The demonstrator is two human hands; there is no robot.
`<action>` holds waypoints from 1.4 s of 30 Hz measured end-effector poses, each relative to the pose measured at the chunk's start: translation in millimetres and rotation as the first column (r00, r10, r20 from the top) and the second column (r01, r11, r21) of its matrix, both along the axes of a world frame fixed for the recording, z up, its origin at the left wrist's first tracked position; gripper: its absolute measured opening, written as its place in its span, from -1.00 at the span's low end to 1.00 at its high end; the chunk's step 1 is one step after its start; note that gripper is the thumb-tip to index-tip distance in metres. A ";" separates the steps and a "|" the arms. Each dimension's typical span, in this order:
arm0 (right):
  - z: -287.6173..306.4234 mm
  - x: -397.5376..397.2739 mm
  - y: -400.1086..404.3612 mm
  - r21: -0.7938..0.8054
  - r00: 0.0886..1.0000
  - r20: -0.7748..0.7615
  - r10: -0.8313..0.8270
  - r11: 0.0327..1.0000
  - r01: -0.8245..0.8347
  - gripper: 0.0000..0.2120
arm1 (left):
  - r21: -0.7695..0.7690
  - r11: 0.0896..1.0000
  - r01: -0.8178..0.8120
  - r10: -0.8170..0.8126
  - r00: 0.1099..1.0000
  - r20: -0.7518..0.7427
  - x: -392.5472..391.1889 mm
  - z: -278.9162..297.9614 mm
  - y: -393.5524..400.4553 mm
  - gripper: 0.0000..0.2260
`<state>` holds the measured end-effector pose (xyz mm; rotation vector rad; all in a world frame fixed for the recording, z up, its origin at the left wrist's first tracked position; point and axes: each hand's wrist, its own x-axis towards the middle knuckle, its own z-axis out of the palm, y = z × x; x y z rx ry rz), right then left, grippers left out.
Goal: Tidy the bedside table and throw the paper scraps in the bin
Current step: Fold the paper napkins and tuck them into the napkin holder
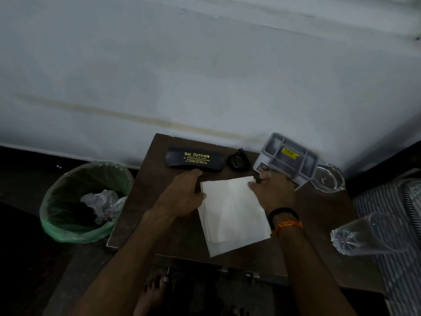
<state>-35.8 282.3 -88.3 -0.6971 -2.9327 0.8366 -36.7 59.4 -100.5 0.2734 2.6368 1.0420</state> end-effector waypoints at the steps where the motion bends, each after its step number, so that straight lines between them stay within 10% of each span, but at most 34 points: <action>1: -2.4 5.0 2.5 -0.033 0.996 0.090 0.024 0.999 -0.021 -0.58 | -0.013 1.000 0.010 -0.010 1.000 0.004 0.7 0.4 0.2 -0.40; 6: -16.0 19.5 3.2 -0.082 0.975 0.215 0.062 0.996 -0.045 -0.43 | -0.017 0.997 -0.079 0.080 0.996 0.037 1.7 0.3 3.2 -0.55; 15: -11.6 32.5 5.5 0.098 0.994 -0.051 0.094 0.991 -0.089 -0.85 | 0.061 0.990 -0.124 0.108 0.970 0.220 -2.7 0.0 5.0 -0.73; 23: 2.8 60.9 25.0 -0.267 0.985 -0.166 -0.050 0.964 0.004 -0.95 | 0.042 0.993 -0.115 0.101 0.966 0.239 0.1 1.0 6.6 -0.72; 26: 10.7 69.0 33.1 -0.466 0.982 -0.164 -0.090 0.885 0.003 -0.94 | 0.124 0.974 -0.189 0.158 0.961 0.225 2.1 5.5 15.8 -0.86; 32: 10.7 64.8 26.9 -0.780 0.975 -0.087 -0.204 0.622 0.061 -0.87 | 0.556 0.704 -0.442 0.103 0.838 0.536 4.5 28.5 42.2 -0.51; 37: 11.4 51.3 12.6 -0.915 0.973 -0.107 -0.206 0.404 -0.015 -0.80 | 0.717 0.630 -0.298 -0.012 0.919 0.393 10.3 27.1 44.5 -0.61; 42: 9.4 51.6 5.3 -0.902 0.956 -0.265 -0.128 0.383 -0.199 -0.53 | 0.746 0.632 -0.210 0.061 0.973 0.222 13.4 31.5 46.5 -0.72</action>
